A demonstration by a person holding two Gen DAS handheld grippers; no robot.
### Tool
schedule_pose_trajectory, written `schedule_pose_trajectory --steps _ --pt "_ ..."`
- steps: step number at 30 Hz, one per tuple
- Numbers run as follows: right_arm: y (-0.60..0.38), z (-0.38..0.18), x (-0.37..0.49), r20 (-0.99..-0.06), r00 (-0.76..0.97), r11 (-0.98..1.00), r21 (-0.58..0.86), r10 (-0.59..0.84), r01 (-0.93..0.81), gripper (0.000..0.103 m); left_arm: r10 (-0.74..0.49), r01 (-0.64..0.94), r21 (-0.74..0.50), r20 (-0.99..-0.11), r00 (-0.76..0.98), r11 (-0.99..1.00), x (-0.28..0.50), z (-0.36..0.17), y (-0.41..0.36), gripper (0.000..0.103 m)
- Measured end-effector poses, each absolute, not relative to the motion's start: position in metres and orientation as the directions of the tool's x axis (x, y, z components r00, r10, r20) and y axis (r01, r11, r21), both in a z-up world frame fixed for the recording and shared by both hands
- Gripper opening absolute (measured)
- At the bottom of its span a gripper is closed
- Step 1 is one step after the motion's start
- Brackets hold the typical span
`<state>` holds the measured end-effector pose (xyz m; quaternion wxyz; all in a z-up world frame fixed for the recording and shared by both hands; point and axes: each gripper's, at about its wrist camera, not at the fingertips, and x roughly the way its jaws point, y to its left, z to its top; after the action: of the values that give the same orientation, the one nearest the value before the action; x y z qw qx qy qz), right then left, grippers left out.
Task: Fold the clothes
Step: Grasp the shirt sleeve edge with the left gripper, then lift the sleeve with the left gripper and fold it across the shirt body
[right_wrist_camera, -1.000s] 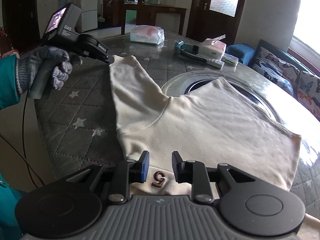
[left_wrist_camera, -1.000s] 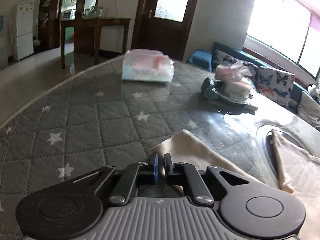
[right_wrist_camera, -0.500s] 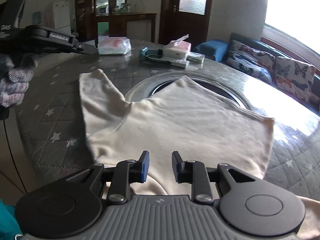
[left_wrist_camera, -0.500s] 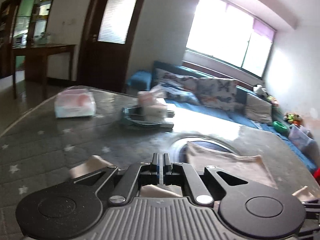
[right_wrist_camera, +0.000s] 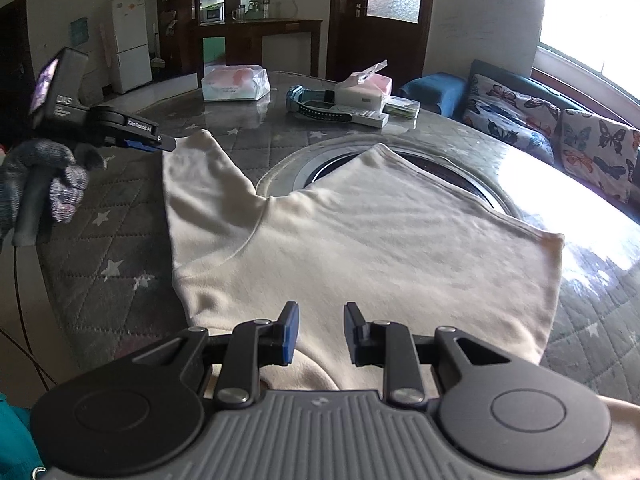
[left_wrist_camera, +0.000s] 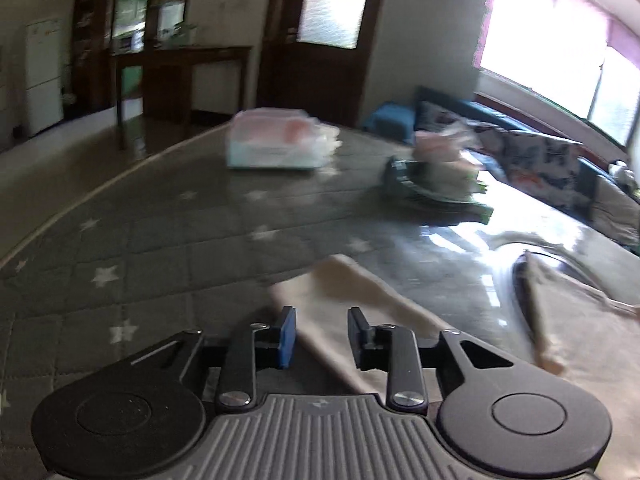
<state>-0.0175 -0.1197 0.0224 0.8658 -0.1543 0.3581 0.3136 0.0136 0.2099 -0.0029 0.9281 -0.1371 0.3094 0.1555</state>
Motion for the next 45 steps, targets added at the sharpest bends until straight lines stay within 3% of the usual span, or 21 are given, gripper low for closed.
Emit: schedule_pose_trajectory --steps 8,9,10,14,19,28,31,34,39,45 --pt "-0.11 0.019 -0.014 -0.728 0.534 0.746 -0.047 0.429 -0.664 0.024 0.242 -0.426 -0.153 -0.635 0.734 0.891 0.028 -0.017 0.232 0.034" --pt "-0.109 0.019 -0.013 -0.729 0.534 0.746 -0.047 0.429 -0.664 0.024 0.247 -0.427 -0.147 -0.633 0.734 0.892 0.029 -0.017 0.232 0.03" --pt "-0.109 0.018 -0.013 -0.728 0.535 0.749 -0.045 0.429 -0.661 0.024 0.25 -0.425 -0.14 -0.631 0.734 0.894 0.031 -0.017 0.231 0.017" --pt "-0.11 0.018 -0.011 -0.724 0.542 0.761 -0.038 0.426 -0.648 0.024 0.237 -0.428 -0.178 -0.619 0.749 0.886 0.026 -0.012 0.231 0.005" --pt "-0.118 0.023 -0.01 -0.712 0.556 0.778 -0.02 0.43 -0.628 0.024 0.143 -0.308 -0.226 -0.542 0.828 0.924 0.007 0.021 0.202 0.004" --pt "-0.144 0.041 -0.004 -0.673 0.586 0.826 0.068 0.452 -0.559 0.024 -0.215 0.116 -0.252 -0.411 0.886 0.961 -0.025 0.071 0.094 0.004" --pt "-0.155 0.047 -0.002 -0.66 0.595 0.841 0.107 0.459 -0.531 0.024 -0.318 0.241 -0.225 -0.428 0.846 0.944 -0.028 0.063 0.058 0.005" --pt "-0.164 0.048 0.001 -0.659 0.599 0.854 0.132 0.455 -0.503 0.024 -0.37 0.333 -0.166 -0.508 0.778 0.928 -0.024 0.042 0.025 0.005" --pt "-0.173 0.039 0.009 -0.685 0.569 0.866 0.192 0.456 -0.463 0.024 -0.396 0.414 -0.114 -0.595 0.7 0.903 -0.021 0.018 0.002 0.01" --pt "-0.164 0.024 0.016 -0.71 0.497 0.842 0.259 0.498 -0.473 0.024 -0.333 0.372 -0.062 -0.596 0.731 0.926 -0.029 0.022 0.036 0.023"
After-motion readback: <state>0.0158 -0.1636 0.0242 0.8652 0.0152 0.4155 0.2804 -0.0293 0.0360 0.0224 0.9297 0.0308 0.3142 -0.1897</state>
